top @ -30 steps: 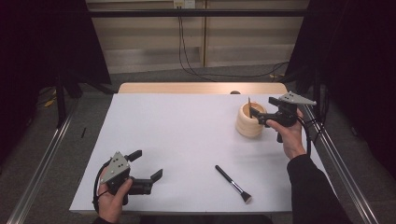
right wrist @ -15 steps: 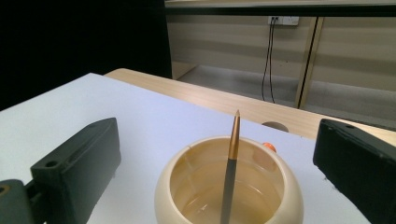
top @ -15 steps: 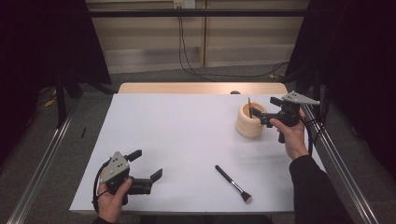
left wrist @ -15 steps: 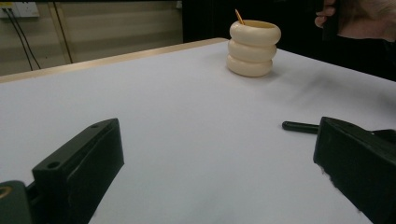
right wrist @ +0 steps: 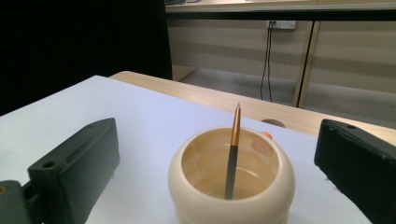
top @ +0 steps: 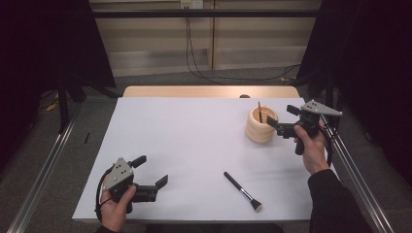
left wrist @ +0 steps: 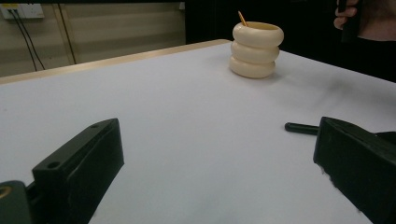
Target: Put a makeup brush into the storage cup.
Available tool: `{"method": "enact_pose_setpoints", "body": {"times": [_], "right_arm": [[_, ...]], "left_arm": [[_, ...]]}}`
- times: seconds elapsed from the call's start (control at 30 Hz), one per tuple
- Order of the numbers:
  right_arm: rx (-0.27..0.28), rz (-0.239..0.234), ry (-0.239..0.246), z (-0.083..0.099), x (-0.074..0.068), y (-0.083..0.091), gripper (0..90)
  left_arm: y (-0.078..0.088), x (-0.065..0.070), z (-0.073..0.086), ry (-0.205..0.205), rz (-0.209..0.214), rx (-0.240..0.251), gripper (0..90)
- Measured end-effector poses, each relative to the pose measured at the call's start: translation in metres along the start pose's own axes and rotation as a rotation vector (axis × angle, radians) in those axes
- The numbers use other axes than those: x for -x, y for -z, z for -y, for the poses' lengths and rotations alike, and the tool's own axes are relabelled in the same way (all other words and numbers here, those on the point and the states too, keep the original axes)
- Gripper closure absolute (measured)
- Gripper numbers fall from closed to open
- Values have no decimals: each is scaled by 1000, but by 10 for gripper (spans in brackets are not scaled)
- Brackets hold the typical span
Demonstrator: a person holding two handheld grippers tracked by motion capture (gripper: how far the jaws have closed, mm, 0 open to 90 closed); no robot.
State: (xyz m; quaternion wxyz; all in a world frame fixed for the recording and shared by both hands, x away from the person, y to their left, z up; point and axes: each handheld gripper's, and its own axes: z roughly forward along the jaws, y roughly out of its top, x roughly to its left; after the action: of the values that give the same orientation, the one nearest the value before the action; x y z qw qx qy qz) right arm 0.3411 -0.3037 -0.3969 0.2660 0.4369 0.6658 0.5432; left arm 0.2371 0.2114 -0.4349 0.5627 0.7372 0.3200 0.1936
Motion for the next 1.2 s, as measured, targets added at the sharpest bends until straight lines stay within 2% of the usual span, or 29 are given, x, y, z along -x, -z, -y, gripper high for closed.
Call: {"method": "enact_pose_setpoints", "body": {"times": [0.23,0.43,0.7,0.87,1.2], "right_arm": [[12,13,14,2,-7,14,0],[-14,10,11,8,-15,26,0],[-21,10,28,16,-29,41,0],[-21,15,22,23,-36,50,0],[-40,23,23,37,-42,66,0]], "left_arm": [[1,0,0,-7,7,0,16],[3,-1,-1,6,-4,15,16],[5,-1,-1,10,-16,21,16],[6,-2,0,11,-24,16,16],[8,-3,1,20,-22,20,16]]}}
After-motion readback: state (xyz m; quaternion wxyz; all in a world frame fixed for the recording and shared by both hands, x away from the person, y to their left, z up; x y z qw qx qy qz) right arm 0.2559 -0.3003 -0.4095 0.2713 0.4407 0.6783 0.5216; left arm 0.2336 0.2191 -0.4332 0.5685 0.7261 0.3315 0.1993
